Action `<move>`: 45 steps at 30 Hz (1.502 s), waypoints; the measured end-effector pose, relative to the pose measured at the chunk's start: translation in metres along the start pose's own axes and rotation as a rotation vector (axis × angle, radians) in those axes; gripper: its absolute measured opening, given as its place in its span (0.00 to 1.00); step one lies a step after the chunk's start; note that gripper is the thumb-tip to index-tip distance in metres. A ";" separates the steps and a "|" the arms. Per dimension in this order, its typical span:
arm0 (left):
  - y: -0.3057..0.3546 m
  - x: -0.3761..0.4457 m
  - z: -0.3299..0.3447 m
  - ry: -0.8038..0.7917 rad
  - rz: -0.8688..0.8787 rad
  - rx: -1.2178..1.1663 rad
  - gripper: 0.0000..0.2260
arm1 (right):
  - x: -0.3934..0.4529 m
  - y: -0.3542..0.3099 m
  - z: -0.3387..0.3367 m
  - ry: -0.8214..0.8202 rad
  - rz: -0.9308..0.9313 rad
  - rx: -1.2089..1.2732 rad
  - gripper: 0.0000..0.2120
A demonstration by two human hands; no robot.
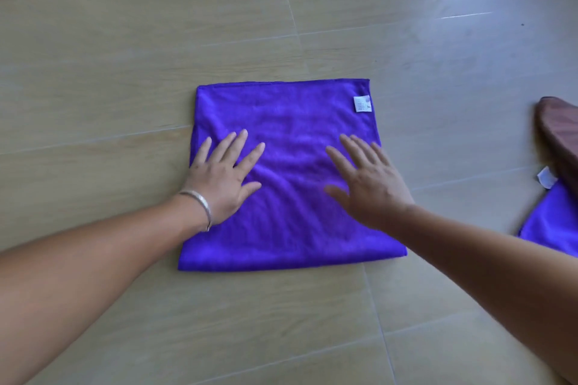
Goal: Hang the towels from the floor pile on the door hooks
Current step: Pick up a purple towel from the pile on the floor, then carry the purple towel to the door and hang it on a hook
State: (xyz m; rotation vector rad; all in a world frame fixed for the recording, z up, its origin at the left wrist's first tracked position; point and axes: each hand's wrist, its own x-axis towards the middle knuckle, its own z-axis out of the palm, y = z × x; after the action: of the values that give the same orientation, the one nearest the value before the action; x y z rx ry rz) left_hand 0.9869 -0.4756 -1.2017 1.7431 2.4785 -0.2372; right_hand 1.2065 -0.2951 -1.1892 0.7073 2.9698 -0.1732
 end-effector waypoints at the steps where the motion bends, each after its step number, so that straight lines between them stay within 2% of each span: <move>1: 0.007 -0.017 0.003 0.067 0.057 -0.051 0.32 | -0.018 -0.004 0.005 0.025 -0.095 0.039 0.33; 2: 0.013 -0.038 0.010 0.105 0.127 -0.074 0.33 | -0.038 -0.005 0.013 0.011 -0.199 0.044 0.33; 4: 0.017 -0.075 0.025 0.067 0.220 -0.055 0.34 | -0.074 0.004 0.028 -0.098 -0.347 -0.019 0.34; 6: 0.013 -0.092 0.033 0.002 0.245 -0.003 0.34 | -0.091 0.017 0.036 -0.170 -0.396 -0.079 0.34; 8: 0.011 -0.094 0.025 -0.027 0.218 0.023 0.33 | -0.093 0.020 0.033 -0.172 -0.388 -0.086 0.34; 11: 0.015 -0.102 0.015 0.039 0.308 -0.043 0.30 | -0.095 0.018 0.032 -0.090 -0.401 -0.034 0.30; 14: 0.011 -0.123 0.023 0.148 0.531 -0.139 0.22 | -0.103 0.025 0.038 0.067 -0.552 0.053 0.16; 16: 0.003 -0.131 0.026 0.149 0.543 -0.211 0.15 | -0.104 0.026 0.037 0.107 -0.603 0.074 0.09; 20: -0.004 -0.128 0.015 0.133 0.529 -0.208 0.08 | -0.095 0.016 0.017 0.047 -0.559 0.046 0.08; 22: -0.008 -0.126 -0.001 0.112 0.468 -0.167 0.07 | -0.092 0.008 -0.005 0.014 -0.435 0.067 0.02; 23: -0.010 -0.126 -0.015 0.092 0.404 -0.169 0.06 | -0.091 0.003 -0.020 0.000 -0.343 0.101 0.03; 25: -0.012 -0.128 -0.054 0.051 0.251 -0.219 0.06 | -0.088 -0.003 -0.059 -0.005 -0.182 0.149 0.06; 26: -0.013 -0.130 -0.073 0.050 0.195 -0.249 0.09 | -0.085 -0.006 -0.077 -0.005 -0.135 0.163 0.06; 28: -0.019 -0.132 -0.126 0.078 0.146 -0.249 0.09 | -0.079 -0.011 -0.127 -0.023 -0.099 0.200 0.05; 32: -0.039 -0.129 -0.250 0.172 0.179 -0.163 0.11 | -0.063 -0.006 -0.242 -0.012 -0.095 0.168 0.04; 37: -0.068 -0.130 -0.405 0.261 0.269 -0.151 0.21 | -0.048 -0.012 -0.403 0.030 -0.084 0.154 0.08; 41: -0.091 -0.143 -0.541 0.253 0.302 -0.075 0.20 | -0.053 -0.032 -0.557 0.031 -0.170 0.214 0.14; 43: -0.103 -0.159 -0.613 0.296 0.266 -0.152 0.17 | -0.063 -0.046 -0.644 0.024 -0.305 0.209 0.16; 45: -0.117 -0.177 -0.686 0.359 0.250 -0.235 0.13 | -0.076 -0.060 -0.722 0.093 -0.445 0.135 0.17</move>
State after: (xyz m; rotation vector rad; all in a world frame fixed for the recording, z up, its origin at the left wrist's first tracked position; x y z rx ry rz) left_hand 0.9410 -0.5510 -0.4888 2.1113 2.3421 0.4040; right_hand 1.2068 -0.2885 -0.4604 0.0521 3.1829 -0.3803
